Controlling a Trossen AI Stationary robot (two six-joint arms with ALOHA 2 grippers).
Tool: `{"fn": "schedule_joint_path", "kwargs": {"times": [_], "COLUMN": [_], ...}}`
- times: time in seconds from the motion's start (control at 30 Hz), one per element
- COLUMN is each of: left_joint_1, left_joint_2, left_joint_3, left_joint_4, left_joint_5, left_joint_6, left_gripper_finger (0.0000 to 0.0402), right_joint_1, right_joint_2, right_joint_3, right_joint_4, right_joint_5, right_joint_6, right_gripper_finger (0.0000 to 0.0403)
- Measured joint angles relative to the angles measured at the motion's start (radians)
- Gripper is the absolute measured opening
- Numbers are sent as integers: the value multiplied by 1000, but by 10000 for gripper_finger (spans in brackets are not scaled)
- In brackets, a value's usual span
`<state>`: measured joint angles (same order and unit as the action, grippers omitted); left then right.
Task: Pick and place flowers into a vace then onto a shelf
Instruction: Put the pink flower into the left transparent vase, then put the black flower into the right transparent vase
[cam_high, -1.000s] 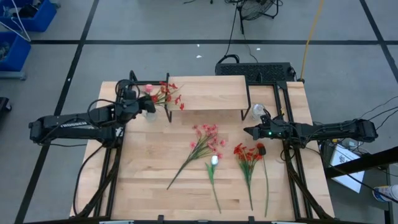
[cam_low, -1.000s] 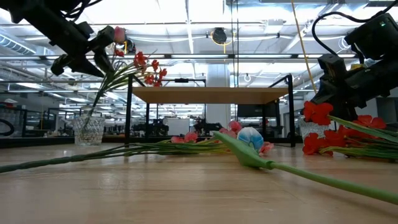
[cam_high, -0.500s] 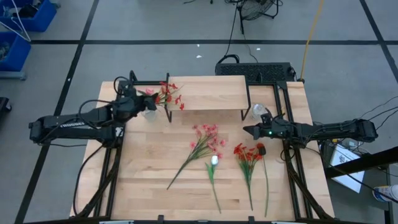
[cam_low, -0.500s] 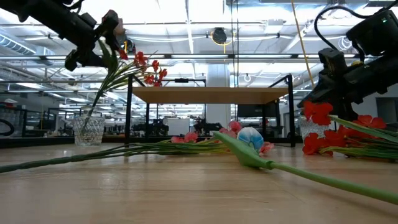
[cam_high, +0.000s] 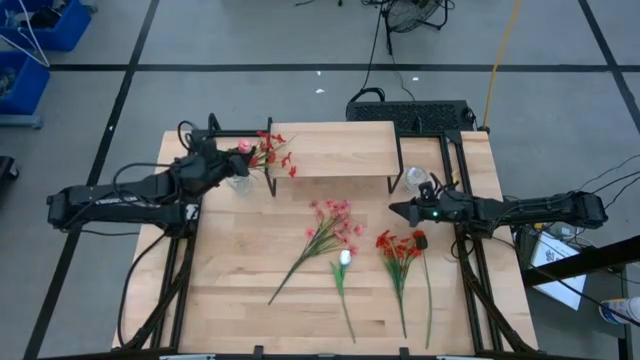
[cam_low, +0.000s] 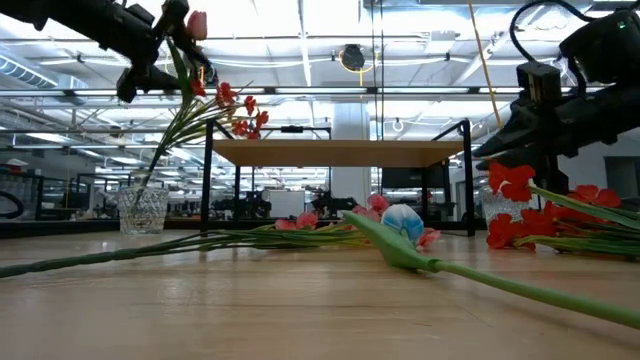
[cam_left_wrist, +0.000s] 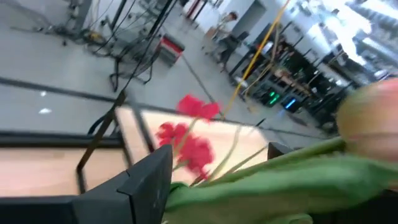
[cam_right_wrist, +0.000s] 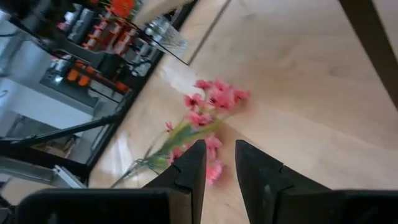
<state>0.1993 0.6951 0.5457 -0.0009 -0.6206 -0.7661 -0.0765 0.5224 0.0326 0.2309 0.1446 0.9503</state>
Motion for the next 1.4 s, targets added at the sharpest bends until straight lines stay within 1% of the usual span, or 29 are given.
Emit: {"fn": "schedule_joint_path", "kwargs": {"times": [0.13,0.23,0.33,0.47,0.63,0.7,0.77,0.87,0.93,1.03,1.13,1.27,1.37,1.4], "left_joint_1": [-14,-20,-26,-39,-39,-42,-52,-69,-78,-91,-108,-154,-178,-185], "left_joint_2": [-24,-36,-35,-28,-28,-28,-29,-41,-45,-55,-56,-56,-56,-56], "left_joint_3": [1,1,0,0,0,0,0,0,0,0,0,0,0,0], "left_joint_4": [20,-79,-218,-260,-350,-367,-357,-347,-353,-363,-363,-372,-379,-367], "left_joint_5": [-8,-12,-41,-47,-73,-76,-56,-56,-53,45,132,163,235,263], "left_joint_6": [10,-31,-148,-186,-266,-251,-221,-174,-146,-113,-125,-130,-151,-168], "left_gripper_finger": [267,267,267,275,312,332,353,384,396,394,388,386,386,386], "right_joint_1": [0,0,0,0,0,0,0,0,0,0,0,0,0,-1], "right_joint_2": [0,1,1,1,1,1,0,0,1,0,0,-3,-2,-3], "right_joint_3": [0,0,0,0,0,0,0,0,0,0,0,0,0,0], "right_joint_4": [44,49,49,49,49,49,49,49,49,49,53,91,139,166], "right_joint_5": [0,0,-16,-18,-18,-19,-19,-19,-19,-19,-26,-43,-51,-68], "right_joint_6": [-2,-2,-2,-4,-1,5,6,9,15,24,32,32,45,55], "right_gripper_finger": [77,77,77,77,77,77,77,77,77,77,77,77,77,77]}}
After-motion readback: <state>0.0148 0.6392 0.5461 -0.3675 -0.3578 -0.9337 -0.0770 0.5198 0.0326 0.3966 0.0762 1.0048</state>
